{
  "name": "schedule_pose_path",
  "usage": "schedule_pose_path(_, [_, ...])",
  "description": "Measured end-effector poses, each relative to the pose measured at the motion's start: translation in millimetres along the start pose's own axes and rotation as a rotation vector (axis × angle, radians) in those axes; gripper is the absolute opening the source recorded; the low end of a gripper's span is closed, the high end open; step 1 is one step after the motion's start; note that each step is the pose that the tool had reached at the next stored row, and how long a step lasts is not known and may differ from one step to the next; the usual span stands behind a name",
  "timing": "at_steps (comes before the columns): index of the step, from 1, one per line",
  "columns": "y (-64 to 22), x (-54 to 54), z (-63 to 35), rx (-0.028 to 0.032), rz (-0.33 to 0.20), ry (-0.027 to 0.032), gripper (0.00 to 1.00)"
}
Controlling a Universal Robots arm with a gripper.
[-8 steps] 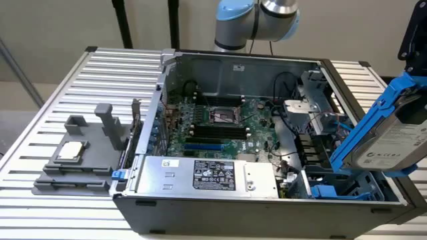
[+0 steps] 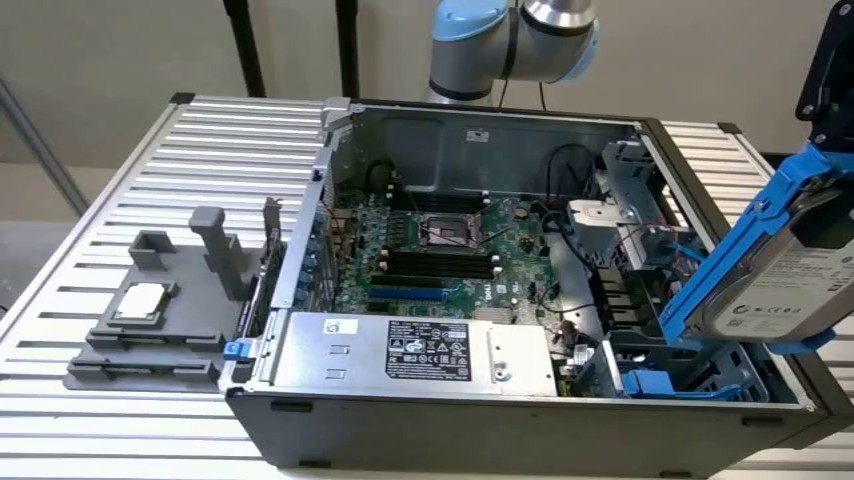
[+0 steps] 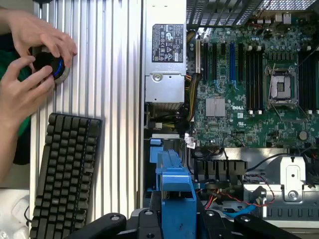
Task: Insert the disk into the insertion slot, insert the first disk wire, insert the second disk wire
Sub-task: 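Insert the disk into the insertion slot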
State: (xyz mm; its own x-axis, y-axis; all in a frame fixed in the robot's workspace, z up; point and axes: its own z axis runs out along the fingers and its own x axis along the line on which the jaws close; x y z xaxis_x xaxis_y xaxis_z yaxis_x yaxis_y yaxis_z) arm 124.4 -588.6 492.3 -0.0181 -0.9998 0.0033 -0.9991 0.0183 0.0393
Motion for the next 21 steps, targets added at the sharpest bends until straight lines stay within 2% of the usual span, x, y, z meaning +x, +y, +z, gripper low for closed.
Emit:
schedule_pose_path(5, [0.6, 0.0, -0.1, 0.0001, 0.0, 0.0004, 0.32])
schedule_pose_path(9, [6.9, 0.1, 2.2, 0.0008, 0.0, 0.0003, 0.32])
schedule_pose_path(21, [10.2, -1.1, 21.0, 0.0006, -0.006, 0.0002, 0.32])
